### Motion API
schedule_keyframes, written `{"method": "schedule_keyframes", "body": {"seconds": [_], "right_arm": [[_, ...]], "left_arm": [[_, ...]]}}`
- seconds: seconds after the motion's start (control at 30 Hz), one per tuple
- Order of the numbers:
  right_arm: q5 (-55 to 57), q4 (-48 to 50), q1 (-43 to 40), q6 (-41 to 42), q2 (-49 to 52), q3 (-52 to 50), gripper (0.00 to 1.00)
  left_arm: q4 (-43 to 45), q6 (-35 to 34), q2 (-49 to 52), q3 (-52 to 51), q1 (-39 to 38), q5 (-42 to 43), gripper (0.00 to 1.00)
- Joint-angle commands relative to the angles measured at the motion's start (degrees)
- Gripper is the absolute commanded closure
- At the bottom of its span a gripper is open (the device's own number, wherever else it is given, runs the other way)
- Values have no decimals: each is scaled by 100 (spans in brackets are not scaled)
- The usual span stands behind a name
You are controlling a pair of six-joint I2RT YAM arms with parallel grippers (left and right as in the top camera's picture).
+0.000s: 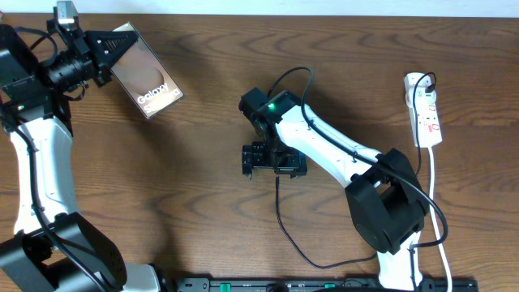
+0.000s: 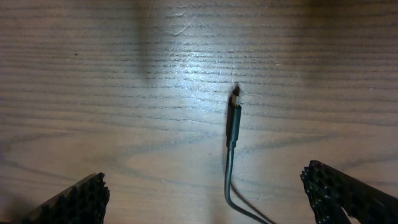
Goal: Plug charger to phone and switch on socket
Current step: 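Move the right gripper over the black cable plug at table center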
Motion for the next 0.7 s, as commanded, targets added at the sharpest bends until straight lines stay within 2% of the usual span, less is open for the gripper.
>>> {"method": "schedule_keyframes", "body": {"seconds": [0.0, 0.23, 0.67], "right_arm": [[131, 50, 28, 129, 7, -118, 1], [70, 289, 28, 310, 7, -549, 1], [44, 382, 249, 313, 7, -748, 1]], "left_arm": [[28, 59, -22, 9, 11, 201, 92], [26, 133, -22, 9, 11, 201, 92], [28, 210, -22, 9, 11, 199, 93]]}}
